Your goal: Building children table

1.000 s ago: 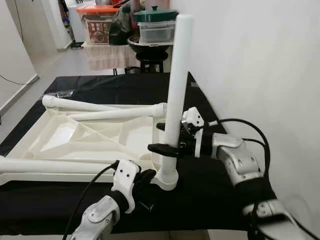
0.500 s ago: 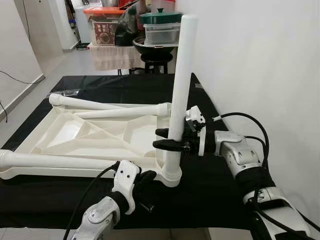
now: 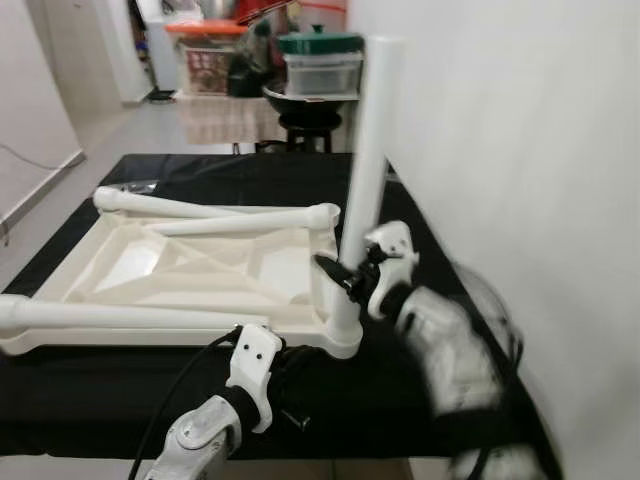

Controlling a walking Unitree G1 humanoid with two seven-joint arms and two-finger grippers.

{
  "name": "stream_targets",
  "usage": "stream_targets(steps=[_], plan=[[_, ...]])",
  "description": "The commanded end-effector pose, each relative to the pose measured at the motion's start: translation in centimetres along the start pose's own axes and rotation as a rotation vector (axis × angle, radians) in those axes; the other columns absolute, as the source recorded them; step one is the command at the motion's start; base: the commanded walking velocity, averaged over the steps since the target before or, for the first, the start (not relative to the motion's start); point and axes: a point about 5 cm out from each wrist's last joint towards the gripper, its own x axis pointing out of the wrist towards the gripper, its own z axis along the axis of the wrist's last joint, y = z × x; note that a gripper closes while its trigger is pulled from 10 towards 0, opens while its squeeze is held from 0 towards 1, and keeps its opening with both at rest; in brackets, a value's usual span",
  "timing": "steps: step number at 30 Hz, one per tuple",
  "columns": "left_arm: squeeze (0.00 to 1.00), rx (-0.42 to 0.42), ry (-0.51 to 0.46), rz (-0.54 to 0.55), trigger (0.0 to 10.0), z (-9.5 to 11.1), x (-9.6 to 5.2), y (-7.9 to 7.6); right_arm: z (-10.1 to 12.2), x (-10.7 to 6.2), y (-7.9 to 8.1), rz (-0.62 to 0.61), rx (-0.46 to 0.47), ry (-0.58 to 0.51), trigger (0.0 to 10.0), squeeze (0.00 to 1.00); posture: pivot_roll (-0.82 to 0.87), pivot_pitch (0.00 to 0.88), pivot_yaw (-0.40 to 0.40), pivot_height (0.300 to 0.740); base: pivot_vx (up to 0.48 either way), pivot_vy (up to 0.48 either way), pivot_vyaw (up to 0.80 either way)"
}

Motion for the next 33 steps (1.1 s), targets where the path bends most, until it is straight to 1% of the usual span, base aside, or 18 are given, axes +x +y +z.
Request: stream_targets(steps=[1,5,6,8,9,12,13,15,17,18,19,20,21,22,23,24,26,33], plan=[[0.0,0.004,0.0,-0.001,10.0,0.0,0.0,0.2,-3.6,-0.9,-0.6,-0.072,0.042,0.165,0.0,0.0,0.02,0.0,-0.026,0.74,0.0,0.0,0.0],[0.0,0.014,0.0,0.002,10.0,0.0,0.2,0.3,-4.0,-0.3,-0.7,-0.036,0.046,0.189,0.0,0.0,0.04,0.0,-0.038,0.74,0.0,0.0,0.0],[0.0,0.024,-0.002,0.013,10.0,0.1,0.2,0.3,-4.0,-0.1,-0.1,-0.015,0.042,0.197,5.5,0.0,0.04,0.0,-0.039,0.74,0.0,0.0,0.0],[0.0,0.025,-0.003,0.016,10.0,0.1,0.2,0.3,-4.0,-0.1,-0.1,-0.016,0.031,0.205,5.5,0.0,0.04,0.0,-0.039,0.74,0.0,0.0,0.0],[0.0,0.023,-0.002,0.015,10.0,0.0,0.3,0.3,-4.0,0.0,0.0,-0.003,0.047,0.205,10.0,0.0,0.04,0.0,-0.037,0.74,0.0,0.0,0.0],[0.0,0.021,-0.001,0.013,10.0,0.0,0.3,0.3,-4.1,0.0,0.0,0.004,0.06,0.204,10.0,0.0,0.04,0.0,-0.037,0.74,0.0,0.0,0.0],[0.0,0.02,0.001,0.01,10.0,-0.1,0.2,0.3,-3.7,0.1,0.3,0.039,0.076,0.188,10.0,1.0,0.04,0.0,-0.029,0.74,0.0,0.0,0.0],[0.0,0.019,0.002,0.007,10.0,-0.1,0.2,0.2,-2.7,0.3,0.4,0.161,0.087,0.148,10.0,1.0,0.05,0.0,-0.034,0.74,0.0,0.0,0.0],[0.0,0.019,0.003,0.006,10.0,-0.1,0.2,0.2,-2.3,0.2,0.2,0.188,0.088,0.131,10.0,1.0,0.05,0.0,-0.034,0.74,0.0,0.0,0.0],[0.0,0.02,0.002,0.007,10.0,-0.1,0.3,0.1,-2.0,0.4,-0.7,0.217,0.1,0.126,10.0,1.0,0.05,0.0,-0.039,0.74,0.0,0.0,0.0],[0.0,0.021,0.001,0.008,10.0,-0.1,0.2,0.1,-1.6,0.6,-1.9,0.237,0.084,0.116,10.0,0.27,0.06,0.0,-0.044,0.74,0.0,0.0,0.0],[0.0,0.021,0.001,0.008,10.0,-0.1,0.2,0.1,-1.6,0.6,-1.9,0.237,0.084,0.116,10.0,0.27,0.06,0.0,-0.044,0.74,0.0,0.0,0.0],[0.0,0.022,0.0,0.009,10.0,-0.1,0.2,0.1,-1.2,0.8,-3.1,0.268,0.078,0.111,10.0,0.0,0.06,0.0,-0.044,0.74,0.0,0.0,0.0],[0.0,0.022,0.0,0.009,10.0,-0.1,0.2,0.1,-1.2,0.8,-3.1,0.268,0.078,0.111,10.0,0.0,0.06,0.0,-0.044,0.74,0.0,0.0,0.0],[0.0,0.024,-0.001,0.011,10.0,-0.1,0.2,0.1,-0.8,0.9,-4.2,0.321,0.065,0.11,10.0,0.0,0.06,0.0,-0.048,0.74,0.0,0.0,0.0],[0.0,0.024,-0.001,0.011,10.0,-0.1,0.2,0.1,-0.8,0.9,-4.2,0.321,0.065,0.11,10.0,0.0,0.06,0.0,-0.048,0.74,0.0,0.0,0.0],[0.0,0.038,-0.005,0.017,10.0,-0.1,0.1,0.0,-0.3,1.0,-5.5,0.415,0.019,0.122,10.0,0.0,0.06,0.0,-0.05,0.74,0.0,0.0,0.0],[0.0,0.054,-0.028,0.033,10.0,0.1,0.0,0.0,0.1,1.1,-6.2,0.489,-0.002,0.139,10.0,0.0,0.06,0.0,-0.052,0.74,0.0,0.0,0.0]])
